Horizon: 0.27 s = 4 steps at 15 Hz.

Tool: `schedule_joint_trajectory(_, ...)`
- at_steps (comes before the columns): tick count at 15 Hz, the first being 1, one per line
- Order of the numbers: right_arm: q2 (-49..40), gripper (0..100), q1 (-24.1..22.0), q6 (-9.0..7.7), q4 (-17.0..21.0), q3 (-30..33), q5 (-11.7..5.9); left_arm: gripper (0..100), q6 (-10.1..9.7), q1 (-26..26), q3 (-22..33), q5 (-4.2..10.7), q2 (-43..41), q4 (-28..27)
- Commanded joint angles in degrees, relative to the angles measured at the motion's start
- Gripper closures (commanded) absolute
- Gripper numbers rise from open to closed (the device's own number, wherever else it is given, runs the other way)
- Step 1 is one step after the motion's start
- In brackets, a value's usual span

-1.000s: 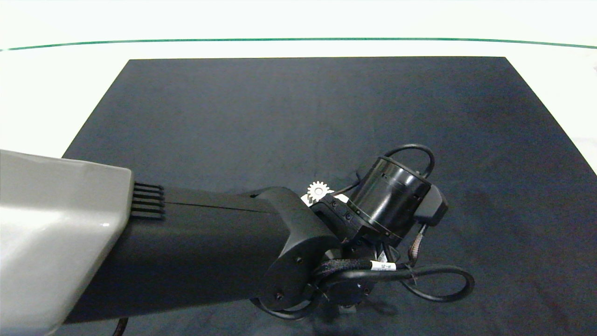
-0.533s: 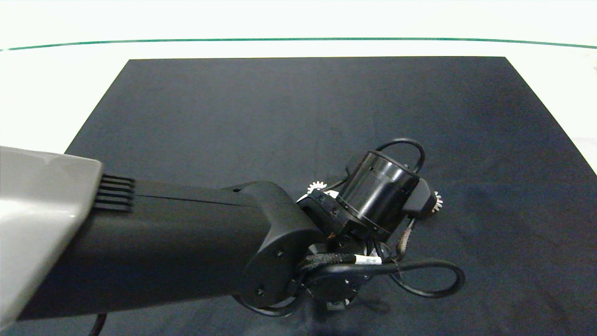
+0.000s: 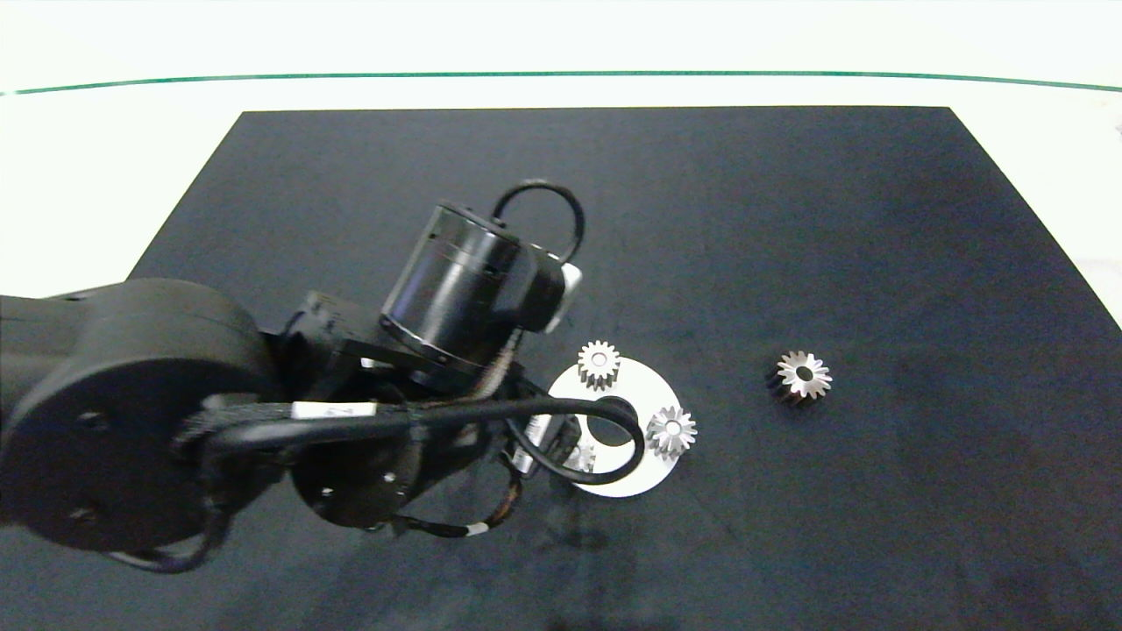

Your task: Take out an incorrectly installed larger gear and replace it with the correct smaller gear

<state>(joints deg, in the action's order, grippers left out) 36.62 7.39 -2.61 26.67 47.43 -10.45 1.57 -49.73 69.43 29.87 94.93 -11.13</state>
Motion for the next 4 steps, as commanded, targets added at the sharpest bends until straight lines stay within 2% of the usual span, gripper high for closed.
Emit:
schedule_joint_trajectory(1,-3.1,0,-6.2,-0.03,3.1,1.0,-0.19,0,0.27,7.2,-9.7,0.19,-15.7,-0.3)
schedule_joint_trajectory(4,-8.1,0,-11.0,-0.03,8.6,2.3,-0.19,0,0.27,12.5,-17.1,0.28,-26.4,-0.5)
